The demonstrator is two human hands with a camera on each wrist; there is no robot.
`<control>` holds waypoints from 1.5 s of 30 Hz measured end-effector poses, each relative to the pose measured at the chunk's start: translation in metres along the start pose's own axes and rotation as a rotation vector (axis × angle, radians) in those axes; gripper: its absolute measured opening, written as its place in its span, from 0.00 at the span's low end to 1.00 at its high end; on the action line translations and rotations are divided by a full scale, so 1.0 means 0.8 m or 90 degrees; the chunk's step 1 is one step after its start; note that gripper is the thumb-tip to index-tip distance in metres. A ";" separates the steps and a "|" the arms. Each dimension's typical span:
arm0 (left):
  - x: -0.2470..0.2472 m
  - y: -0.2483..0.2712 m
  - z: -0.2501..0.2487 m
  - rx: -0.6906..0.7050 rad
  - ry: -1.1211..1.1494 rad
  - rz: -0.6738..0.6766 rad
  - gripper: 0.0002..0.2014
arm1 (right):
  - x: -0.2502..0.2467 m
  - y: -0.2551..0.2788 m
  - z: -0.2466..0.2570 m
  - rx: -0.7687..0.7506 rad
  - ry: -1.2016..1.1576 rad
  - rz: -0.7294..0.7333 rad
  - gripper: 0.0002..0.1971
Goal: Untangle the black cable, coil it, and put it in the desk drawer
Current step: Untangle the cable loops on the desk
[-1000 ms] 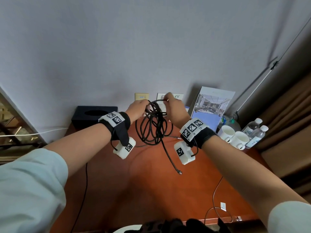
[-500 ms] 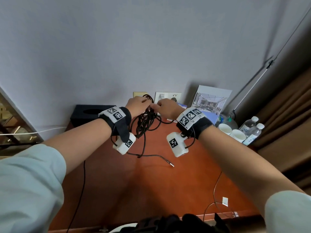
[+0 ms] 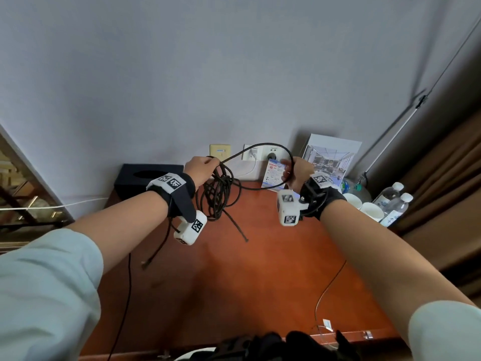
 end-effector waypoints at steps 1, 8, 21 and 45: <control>0.001 0.001 -0.003 0.010 -0.034 -0.003 0.18 | 0.007 0.001 0.012 -0.046 0.105 0.018 0.20; 0.016 0.017 -0.044 0.117 -0.200 0.000 0.18 | 0.129 0.087 0.049 -0.353 0.738 0.346 0.23; -0.019 -0.002 -0.001 0.009 -0.130 -0.059 0.20 | -0.035 0.006 0.056 -0.187 0.179 -0.071 0.12; 0.034 0.023 -0.040 0.078 -0.224 0.073 0.21 | 0.162 0.102 0.039 -0.337 0.793 0.402 0.22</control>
Point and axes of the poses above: each hand's wrist, its own y-axis away from the middle knuckle, its own x-axis out of the palm, z = x × y, the point moved 10 cm from there along -y, towards the middle knuckle, and after that the axes turned 8 degrees about -x, right-handed, at the moved point
